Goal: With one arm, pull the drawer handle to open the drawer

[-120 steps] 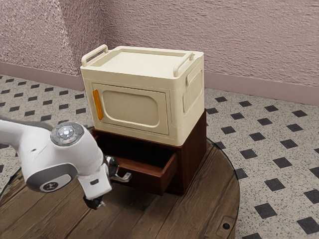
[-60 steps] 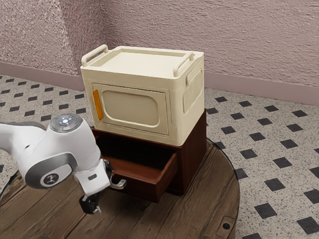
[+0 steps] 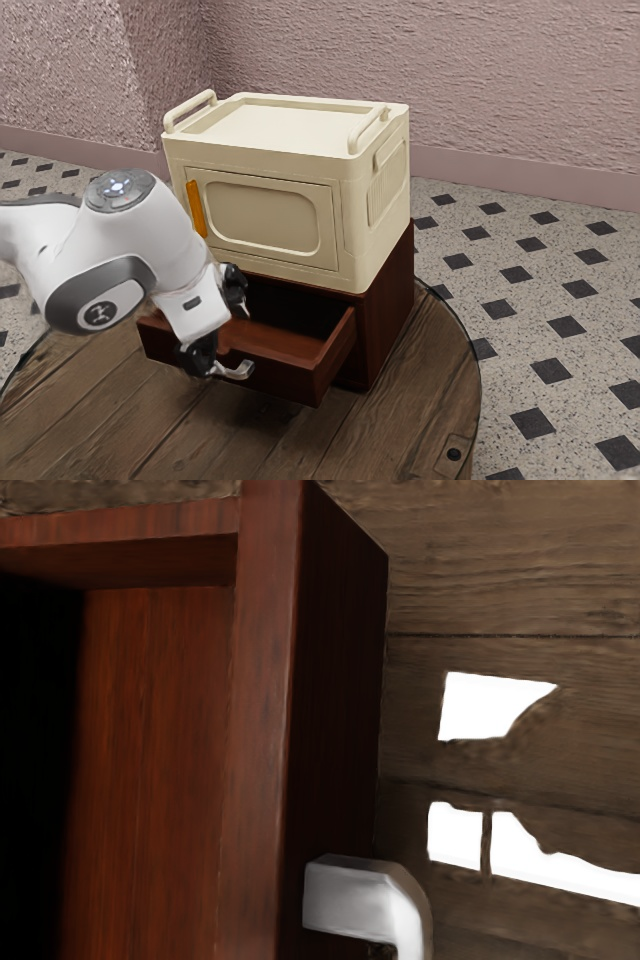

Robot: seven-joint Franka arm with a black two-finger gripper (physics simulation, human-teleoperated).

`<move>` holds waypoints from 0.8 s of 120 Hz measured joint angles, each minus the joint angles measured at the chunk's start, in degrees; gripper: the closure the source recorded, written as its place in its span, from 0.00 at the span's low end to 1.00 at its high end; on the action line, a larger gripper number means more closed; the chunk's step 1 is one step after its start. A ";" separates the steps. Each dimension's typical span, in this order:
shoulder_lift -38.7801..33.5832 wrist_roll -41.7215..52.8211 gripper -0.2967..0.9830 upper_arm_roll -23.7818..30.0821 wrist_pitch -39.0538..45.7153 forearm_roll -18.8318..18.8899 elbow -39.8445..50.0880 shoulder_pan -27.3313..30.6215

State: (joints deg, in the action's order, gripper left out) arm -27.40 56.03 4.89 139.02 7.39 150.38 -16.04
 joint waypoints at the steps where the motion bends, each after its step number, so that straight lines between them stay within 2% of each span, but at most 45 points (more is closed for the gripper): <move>1: 0.02 0.00 0.24 -0.01 -0.15 0.00 -0.32 -0.02; 25: 0.73 -0.10 0.24 -0.27 -4.09 -1.35 -8.37 -0.05; 50: 0.87 -3.34 0.23 -0.39 -14.17 -1.82 -19.24 0.73; 80: 1.00 -13.94 0.23 -0.05 -27.75 -0.58 -25.40 0.78; 96: 2.66 -22.54 0.23 0.20 -36.59 -0.11 -33.96 0.85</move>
State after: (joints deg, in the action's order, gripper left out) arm -24.74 33.49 5.09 102.43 7.28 116.41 -15.20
